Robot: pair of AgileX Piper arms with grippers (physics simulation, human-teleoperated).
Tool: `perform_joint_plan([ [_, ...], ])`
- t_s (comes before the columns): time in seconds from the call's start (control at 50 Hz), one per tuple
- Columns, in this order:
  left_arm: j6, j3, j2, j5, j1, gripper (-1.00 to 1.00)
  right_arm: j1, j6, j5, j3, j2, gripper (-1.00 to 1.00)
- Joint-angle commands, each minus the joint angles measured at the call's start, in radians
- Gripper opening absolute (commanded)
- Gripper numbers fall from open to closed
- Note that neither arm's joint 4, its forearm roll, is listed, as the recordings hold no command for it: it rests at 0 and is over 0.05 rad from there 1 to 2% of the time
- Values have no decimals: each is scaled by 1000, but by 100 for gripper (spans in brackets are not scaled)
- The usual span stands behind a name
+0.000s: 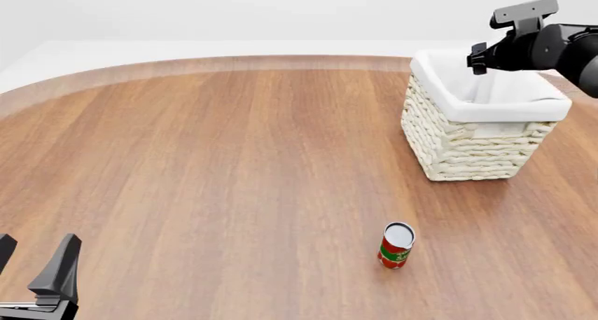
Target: Pick up the alphabet soup and the cream cheese box, and put them in the basket.
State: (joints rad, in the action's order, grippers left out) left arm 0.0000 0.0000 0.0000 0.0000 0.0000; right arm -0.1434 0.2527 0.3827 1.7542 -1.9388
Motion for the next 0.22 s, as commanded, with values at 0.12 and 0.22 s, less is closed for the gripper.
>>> perform_joint_plan([
  [0.12,0,0,0,0,0,100,-12,-32,-81,-62,55,100],
  [0.22,0,0,0,0,0,100,-21,-37,-110,-86,75,100],
])
